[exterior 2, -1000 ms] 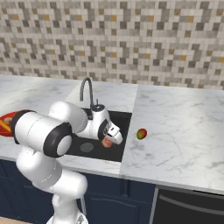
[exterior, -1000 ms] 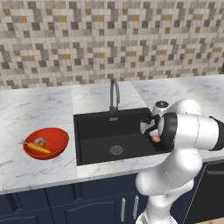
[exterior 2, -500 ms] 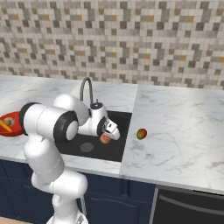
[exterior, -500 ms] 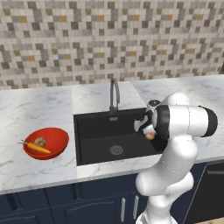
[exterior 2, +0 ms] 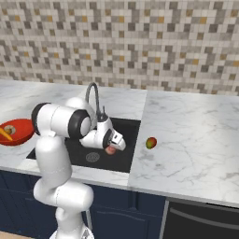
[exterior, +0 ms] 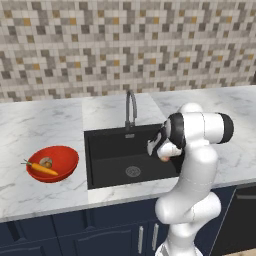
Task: There is a mixed pile of frozen fruits and vegetables on the counter. Locate all the frozen vegetables and place the items in a bowl on the counter. Take all the frozen fruits and defrost them in a running sink.
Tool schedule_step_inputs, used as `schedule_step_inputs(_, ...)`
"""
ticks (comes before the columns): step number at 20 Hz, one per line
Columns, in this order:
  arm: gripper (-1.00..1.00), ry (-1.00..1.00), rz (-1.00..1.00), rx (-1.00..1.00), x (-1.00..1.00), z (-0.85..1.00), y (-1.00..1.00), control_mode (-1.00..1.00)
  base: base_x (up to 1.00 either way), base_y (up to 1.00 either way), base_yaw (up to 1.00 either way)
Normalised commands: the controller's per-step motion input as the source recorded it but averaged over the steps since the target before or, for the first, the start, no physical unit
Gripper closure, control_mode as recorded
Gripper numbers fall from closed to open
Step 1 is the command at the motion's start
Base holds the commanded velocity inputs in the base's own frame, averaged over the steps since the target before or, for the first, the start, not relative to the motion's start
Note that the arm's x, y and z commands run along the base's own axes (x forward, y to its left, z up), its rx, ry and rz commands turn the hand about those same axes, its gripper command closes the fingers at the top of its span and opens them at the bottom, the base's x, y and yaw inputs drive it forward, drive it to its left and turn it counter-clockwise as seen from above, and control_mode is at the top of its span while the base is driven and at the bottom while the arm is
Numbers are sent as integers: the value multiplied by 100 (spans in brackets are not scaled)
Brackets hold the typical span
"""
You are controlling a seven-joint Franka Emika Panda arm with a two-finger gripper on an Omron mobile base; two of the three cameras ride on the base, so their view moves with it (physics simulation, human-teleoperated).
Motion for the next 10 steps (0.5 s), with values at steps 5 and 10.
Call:
schedule_step_inputs(5, 100, -5, 7, 0, 14, -54, 9, -100, 0, 0, 0)
schedule_step_inputs(10, 100, -7, 6, -2, 0, -35, 1, -100, 0, 0, 0)
